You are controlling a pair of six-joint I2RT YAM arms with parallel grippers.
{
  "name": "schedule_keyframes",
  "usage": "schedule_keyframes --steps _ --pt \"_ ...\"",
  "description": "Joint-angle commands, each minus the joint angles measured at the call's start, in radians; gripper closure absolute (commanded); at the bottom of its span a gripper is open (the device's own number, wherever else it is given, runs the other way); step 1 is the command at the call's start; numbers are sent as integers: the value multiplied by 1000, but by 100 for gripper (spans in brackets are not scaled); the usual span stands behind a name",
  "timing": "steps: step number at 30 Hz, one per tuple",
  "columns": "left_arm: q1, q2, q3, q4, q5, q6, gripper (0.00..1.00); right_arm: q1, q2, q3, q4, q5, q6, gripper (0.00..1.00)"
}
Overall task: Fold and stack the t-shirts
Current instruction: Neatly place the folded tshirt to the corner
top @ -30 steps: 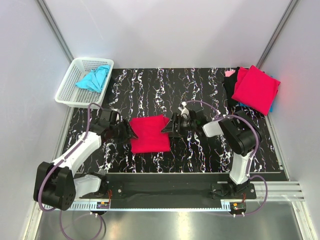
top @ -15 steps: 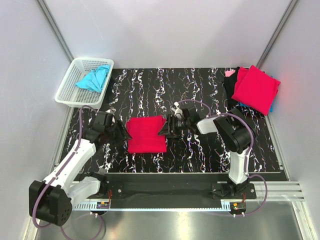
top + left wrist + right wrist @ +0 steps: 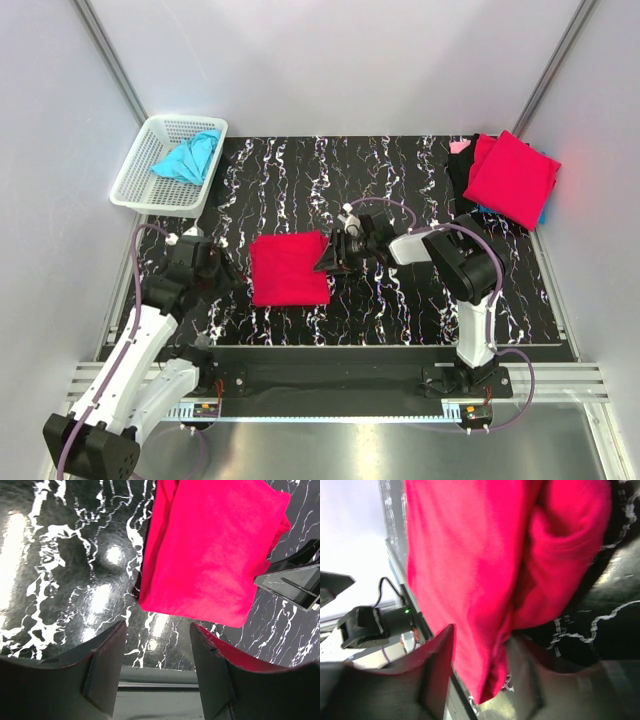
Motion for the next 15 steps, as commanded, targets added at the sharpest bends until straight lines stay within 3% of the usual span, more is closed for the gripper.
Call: schedule_keyframes --steps 1,4,5,6,15 --pt "5 -6 7 -15 -40 -20 41 15 43 21 -57 30 -37 51" --pt "5 0 3 -16 -31 -19 41 17 50 31 -75 40 -40 67" --pt "5 0 3 -16 -29 -17 41 18 55 37 -85 40 -44 89" --pt "5 0 3 -16 -29 -16 41 17 52 43 -98 65 -52 100" --pt "5 -3 6 -24 -26 -3 41 20 15 95 -253 149 -129 100"
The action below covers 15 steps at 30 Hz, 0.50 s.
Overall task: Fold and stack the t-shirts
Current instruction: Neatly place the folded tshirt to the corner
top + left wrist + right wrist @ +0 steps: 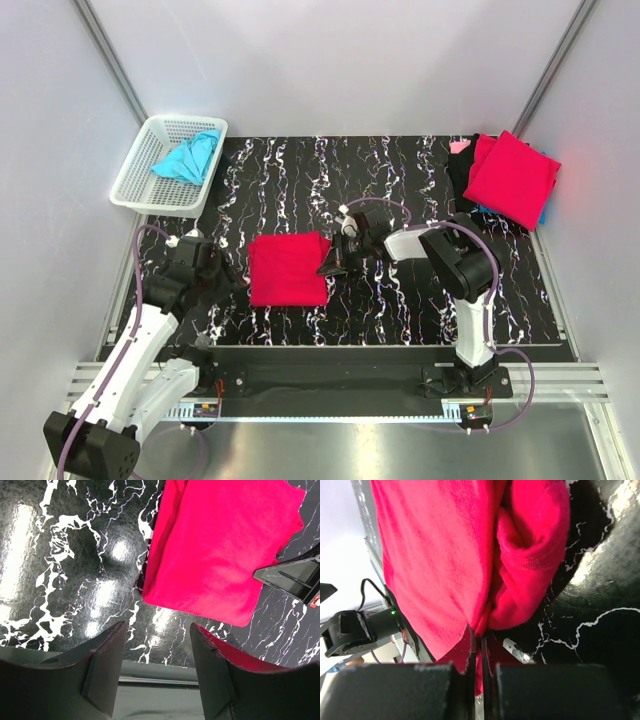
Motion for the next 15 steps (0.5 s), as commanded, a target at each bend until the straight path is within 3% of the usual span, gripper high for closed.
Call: schedule_keyframes --steps 1,8,15 --pt "5 -5 7 14 -16 5 41 10 -30 37 -133 124 -82 100" --pt "5 -1 1 12 -18 11 41 12 -89 166 -443 362 -211 100" --pt "5 12 4 14 -19 14 41 13 -77 379 -733 693 -339 100"
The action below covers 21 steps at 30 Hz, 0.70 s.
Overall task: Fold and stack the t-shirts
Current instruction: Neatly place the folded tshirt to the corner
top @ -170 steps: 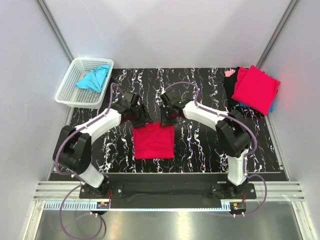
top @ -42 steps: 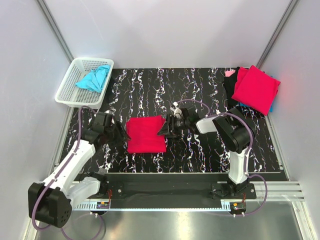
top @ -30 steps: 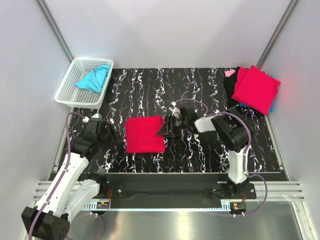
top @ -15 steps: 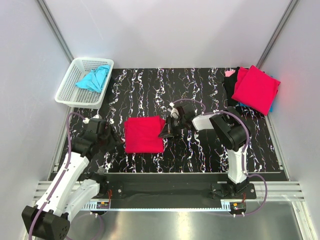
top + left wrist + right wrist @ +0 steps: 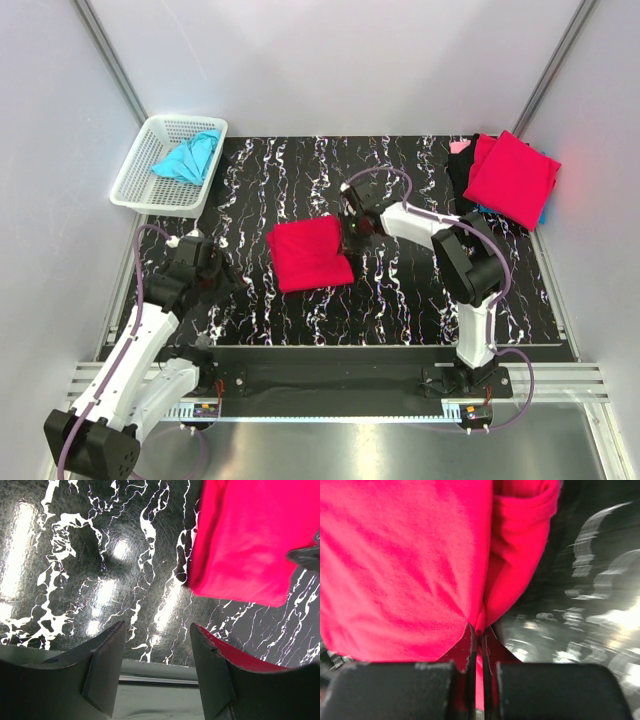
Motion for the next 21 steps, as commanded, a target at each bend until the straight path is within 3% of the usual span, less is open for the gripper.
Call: schedule_keyframes --steps 1,8,21 --pt "5 10 6 20 -18 15 41 3 -24 119 -202 243 -115 100" --pt "5 12 7 20 -20 19 41 3 -1 250 -292 481 -247 100" --pt "5 20 38 20 18 13 41 -33 171 532 -409 771 -442 100"
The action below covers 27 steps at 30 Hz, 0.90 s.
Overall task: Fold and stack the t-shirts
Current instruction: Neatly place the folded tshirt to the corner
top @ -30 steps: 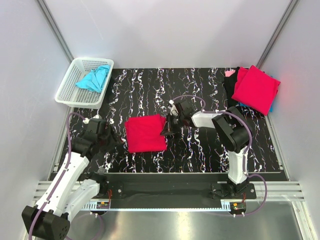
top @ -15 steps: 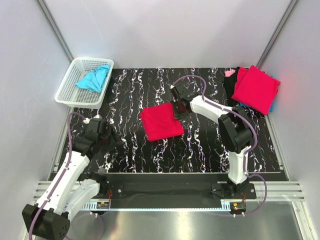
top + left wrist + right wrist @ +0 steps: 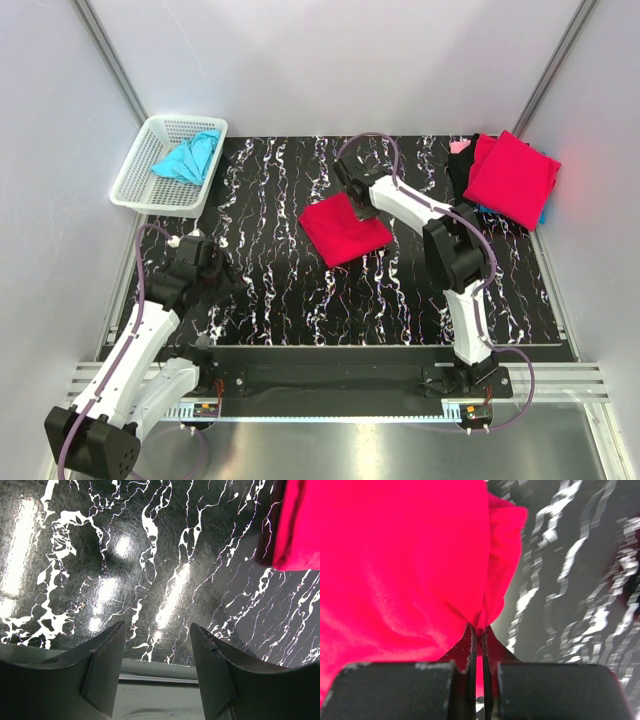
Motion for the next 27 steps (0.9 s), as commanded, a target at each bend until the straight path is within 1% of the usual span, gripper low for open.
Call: schedule_keyframes --steps 1,5,11,17,21,24,27 --pt "5 1 38 20 15 11 41 -48 26 108 -35 160 -79 100" --pt "5 -3 30 20 71 6 41 -105 48 166 -44 253 -107 100" --pt "5 -22 13 22 104 9 41 -200 66 275 -49 299 -150 100" --pt "5 -37 7 22 115 16 41 -300 109 465 -64 324 -219 100" --pt "5 -25 12 26 123 22 41 -375 143 652 -98 310 -205 100" --pt "5 -11 13 26 124 28 41 -419 145 715 -97 313 -208 100" --pt "5 4 15 28 123 34 41 -487 129 714 -89 319 -196 100"
